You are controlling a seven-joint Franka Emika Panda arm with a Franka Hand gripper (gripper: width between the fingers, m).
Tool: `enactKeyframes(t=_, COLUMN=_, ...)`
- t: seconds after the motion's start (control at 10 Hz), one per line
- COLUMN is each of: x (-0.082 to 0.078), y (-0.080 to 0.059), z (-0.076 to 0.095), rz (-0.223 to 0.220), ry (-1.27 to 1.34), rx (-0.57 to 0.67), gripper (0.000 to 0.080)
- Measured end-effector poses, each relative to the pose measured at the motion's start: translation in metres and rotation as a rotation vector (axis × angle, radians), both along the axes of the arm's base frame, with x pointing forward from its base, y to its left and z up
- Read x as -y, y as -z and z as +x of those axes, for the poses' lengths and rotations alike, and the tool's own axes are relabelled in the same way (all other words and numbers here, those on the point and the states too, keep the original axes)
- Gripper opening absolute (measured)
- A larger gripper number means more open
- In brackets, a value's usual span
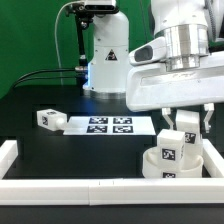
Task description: Assemble stool
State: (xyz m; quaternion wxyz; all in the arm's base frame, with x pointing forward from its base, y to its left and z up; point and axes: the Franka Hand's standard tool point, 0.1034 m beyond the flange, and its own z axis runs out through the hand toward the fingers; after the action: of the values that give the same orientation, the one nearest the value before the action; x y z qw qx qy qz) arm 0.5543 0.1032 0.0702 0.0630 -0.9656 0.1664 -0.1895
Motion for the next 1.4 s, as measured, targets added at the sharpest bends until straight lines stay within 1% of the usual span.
enactKeyframes(t=0.1, x=0.0, y=0.0, z=0.0, rz=0.0, ry=0.0, rx=0.0, gripper=0.032)
enactKeyframes(t=0.2, x=0.0, y=0.0, z=0.0, rz=0.0, ry=0.0, rx=-0.001, gripper=0.0344)
enactKeyframes(t=0.3, x=0.0, y=0.0, z=0.0, rz=0.0, ry=0.0, rx=-0.001, gripper=0.0518)
enactKeyframes(t=0.4, x=0.0, y=0.0, z=0.0, rz=0.0, ry=0.0, rx=-0.001, gripper=0.0518)
enactKeyframes(t=0.5, x=0.0, y=0.0, z=0.0, rz=0.0, ry=0.0, rx=-0.001, gripper=0.0626)
enactKeyframes(t=0.6, x=0.0, y=0.0, z=0.0, rz=0.0, ry=0.0, rx=-0.001, gripper=0.0642)
enactKeyframes(t=0.8, x=0.0, y=0.001, z=-0.001, rz=0.005, ry=0.0, rx=-0.016, gripper=0.0648)
enactKeyframes(t=0.9, x=0.003, y=-0.004, z=-0.002, rz=0.029, ry=0.004, rx=-0.058, gripper=0.0649)
enactKeyframes(t=1.0, x=0.006, y=-0.011, z=0.001, rz=0.034, ry=0.011, rx=-0.054, gripper=0.0649)
enactKeyframes(t=1.1, x=0.005, y=-0.011, z=-0.001, rz=0.06, ry=0.007, rx=-0.111, gripper=0.0649)
enactKeyframes(t=1.2, x=0.005, y=-0.013, z=-0.003, rz=0.101, ry=-0.002, rx=-0.2, gripper=0.0649)
enactKeyframes(t=1.3, x=0.008, y=-0.017, z=0.002, rz=0.136, ry=-0.003, rx=-0.262, gripper=0.0649)
enactKeyframes(t=1.4, x=0.009, y=-0.016, z=-0.003, rz=0.176, ry=-0.013, rx=-0.363, gripper=0.0649)
